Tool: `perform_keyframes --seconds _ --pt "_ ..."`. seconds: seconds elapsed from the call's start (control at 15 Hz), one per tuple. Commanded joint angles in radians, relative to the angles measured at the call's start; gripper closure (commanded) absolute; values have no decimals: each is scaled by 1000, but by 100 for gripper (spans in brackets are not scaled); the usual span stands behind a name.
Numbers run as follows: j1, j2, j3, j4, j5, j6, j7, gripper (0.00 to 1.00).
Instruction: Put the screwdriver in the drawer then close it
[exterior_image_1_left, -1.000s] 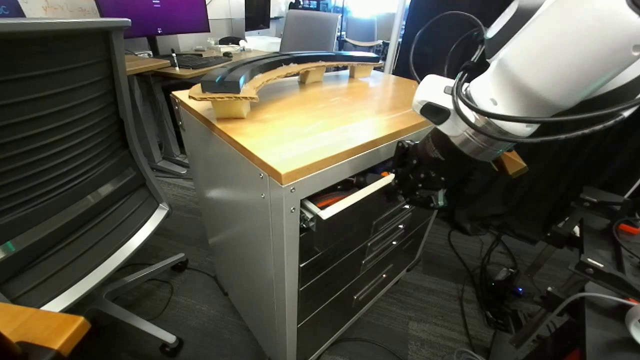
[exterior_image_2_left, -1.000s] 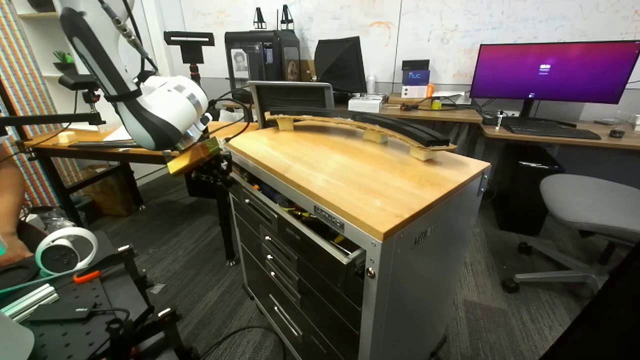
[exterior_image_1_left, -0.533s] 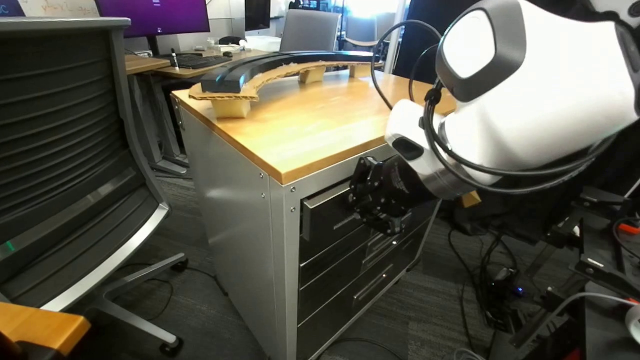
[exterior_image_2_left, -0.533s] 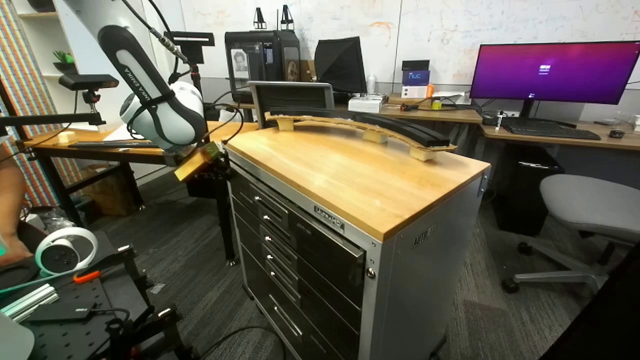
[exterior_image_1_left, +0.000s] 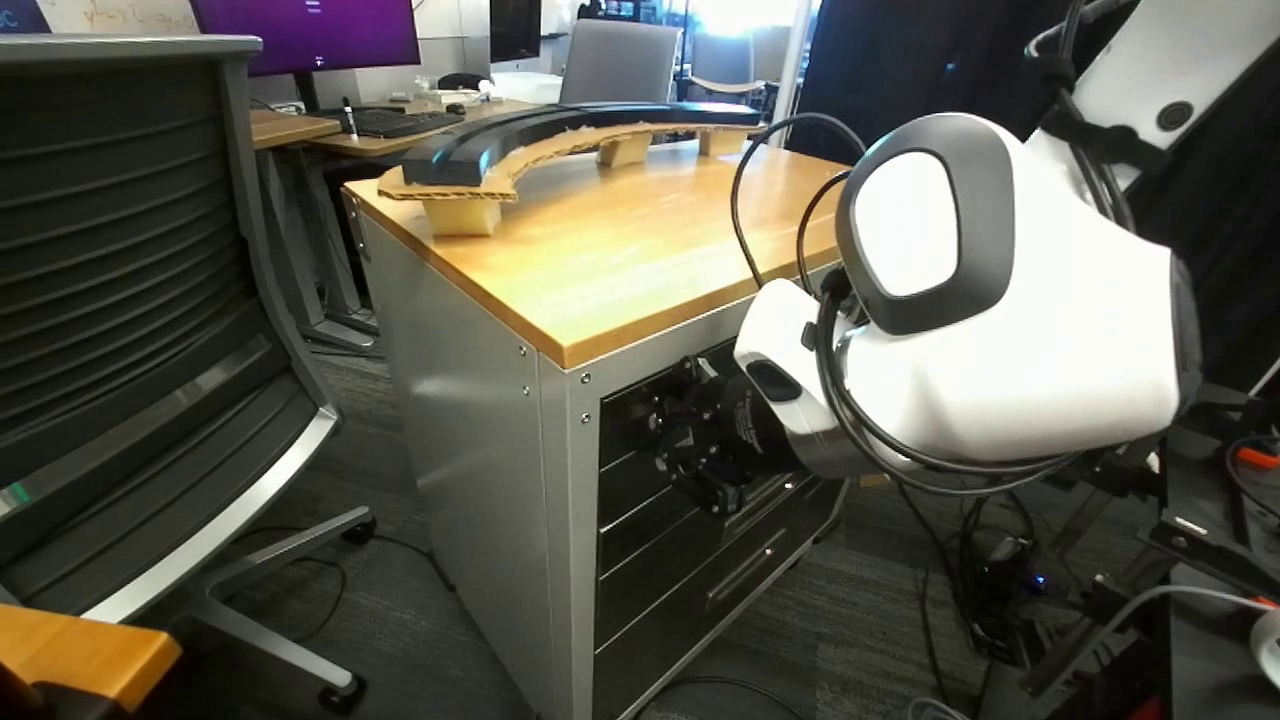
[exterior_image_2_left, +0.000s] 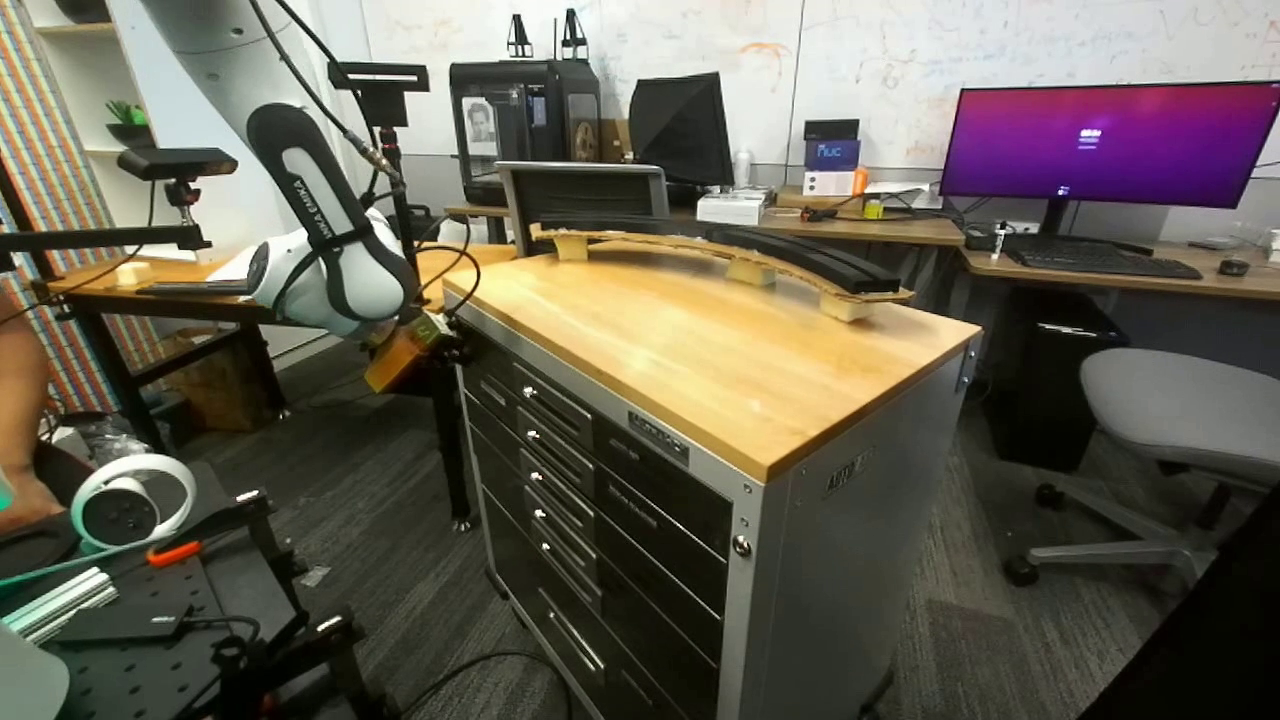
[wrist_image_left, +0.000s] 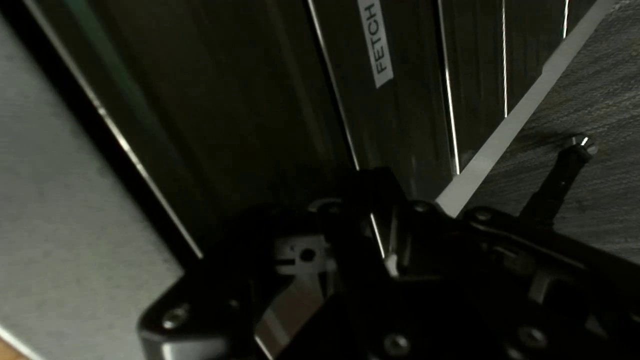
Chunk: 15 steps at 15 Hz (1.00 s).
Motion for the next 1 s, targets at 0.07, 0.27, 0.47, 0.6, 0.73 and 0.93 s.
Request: perform_keyframes --seconds 0.07,0.27,0.47,0.6,0.73,0.93 --pt "-210 23 149 -43 159 -69 -202 65" --pt "-302 -89 158 -205 315 -58 -348 43" --pt "-395 -215 150 -330 569 -42 -566 20" --pt "-452 -291 146 -403 735 -52 -705 4" --pt "-581 -355 232 -463 904 -103 -855 0" --pt "-782 -410 395 -505 1158 -197 -1070 0"
